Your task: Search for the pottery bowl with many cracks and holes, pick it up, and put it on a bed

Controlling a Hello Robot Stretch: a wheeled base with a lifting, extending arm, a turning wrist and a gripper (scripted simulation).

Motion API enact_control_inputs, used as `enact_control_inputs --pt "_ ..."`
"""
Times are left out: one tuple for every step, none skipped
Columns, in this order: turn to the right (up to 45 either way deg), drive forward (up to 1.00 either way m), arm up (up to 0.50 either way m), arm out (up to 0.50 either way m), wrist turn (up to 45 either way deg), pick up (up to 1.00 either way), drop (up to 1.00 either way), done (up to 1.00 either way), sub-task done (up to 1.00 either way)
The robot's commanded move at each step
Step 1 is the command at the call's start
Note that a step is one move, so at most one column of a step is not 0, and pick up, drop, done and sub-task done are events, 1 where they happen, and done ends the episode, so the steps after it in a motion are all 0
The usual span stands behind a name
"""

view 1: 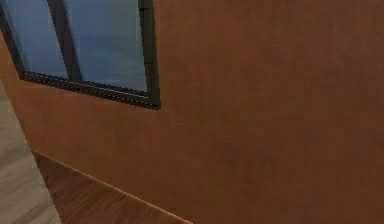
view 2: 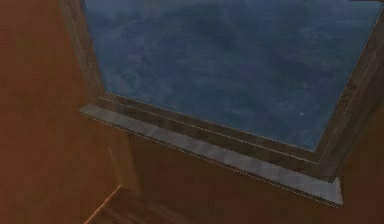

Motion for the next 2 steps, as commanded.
enact_control_inputs --pt "0.0 0.25 0.00 0.00 0.0 0.00 0.00 0.00 0.00" --pt "0.0 0.40 0.00 0.00 0.0 0.00 0.00 0.00 0.00"
